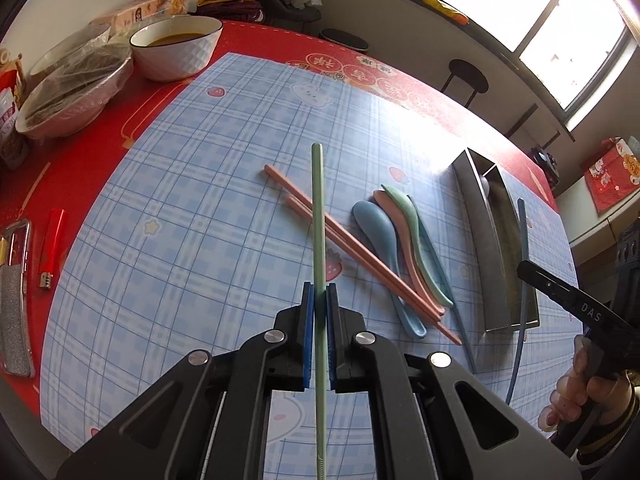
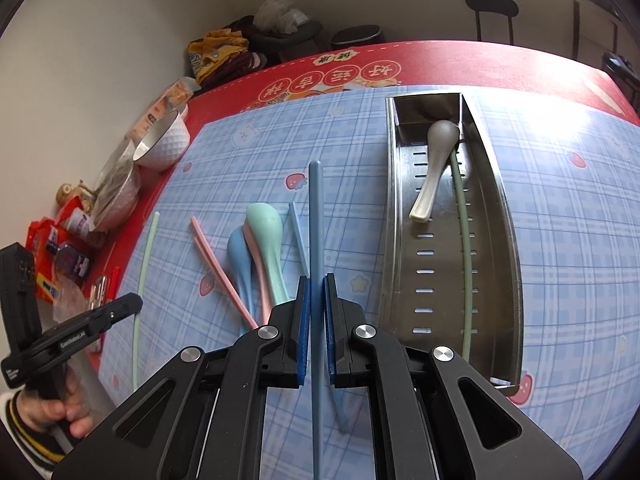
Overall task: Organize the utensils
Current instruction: 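Lift the blue chopstick toward the steel tray while the left gripper holds the green chopstick, then lower the blue chopstick into the steel tray and open the right gripper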
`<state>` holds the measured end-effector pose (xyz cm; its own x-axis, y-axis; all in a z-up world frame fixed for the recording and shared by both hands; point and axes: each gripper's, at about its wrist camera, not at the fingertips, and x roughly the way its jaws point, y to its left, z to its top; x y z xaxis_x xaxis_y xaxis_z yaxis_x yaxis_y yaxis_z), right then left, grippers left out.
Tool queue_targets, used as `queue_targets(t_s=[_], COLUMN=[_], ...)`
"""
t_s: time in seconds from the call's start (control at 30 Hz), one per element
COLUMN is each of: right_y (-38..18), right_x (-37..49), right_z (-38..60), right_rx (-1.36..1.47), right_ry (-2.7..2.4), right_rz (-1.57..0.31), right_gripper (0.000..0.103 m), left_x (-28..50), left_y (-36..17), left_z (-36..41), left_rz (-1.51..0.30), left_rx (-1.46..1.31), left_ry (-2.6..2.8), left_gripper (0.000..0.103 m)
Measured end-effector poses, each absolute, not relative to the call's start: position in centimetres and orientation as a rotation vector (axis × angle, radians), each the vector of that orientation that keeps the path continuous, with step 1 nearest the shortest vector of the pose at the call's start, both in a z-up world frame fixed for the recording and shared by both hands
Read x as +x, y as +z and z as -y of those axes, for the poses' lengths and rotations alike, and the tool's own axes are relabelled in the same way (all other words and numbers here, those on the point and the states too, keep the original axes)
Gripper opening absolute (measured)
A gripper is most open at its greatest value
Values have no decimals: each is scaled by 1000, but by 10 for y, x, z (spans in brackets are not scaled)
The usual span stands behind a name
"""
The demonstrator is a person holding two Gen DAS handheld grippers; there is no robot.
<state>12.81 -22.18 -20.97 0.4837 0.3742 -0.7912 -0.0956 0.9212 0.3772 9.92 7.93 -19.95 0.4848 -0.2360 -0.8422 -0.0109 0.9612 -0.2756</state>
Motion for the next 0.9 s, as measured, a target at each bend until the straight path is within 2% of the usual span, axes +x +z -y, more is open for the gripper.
queue_targets(t_s=[0.37, 0.67, 0.9], right_y=[-190, -168, -175], right_x=[142, 174, 194], right_z=[279, 300, 293], right_rx=[380, 279, 178], right_ry=[182, 116, 94], right_rz=[-950, -884, -866], right_gripper=[7, 7, 7], left_x=[99, 99, 101], left_y=[-178, -180, -185], left_z=[-63, -62, -66], left_rz=[-1015, -1015, -1027], left_rx=[-260, -276, -283], left_ry=[-172, -176, -171], left_gripper=[6, 6, 6])
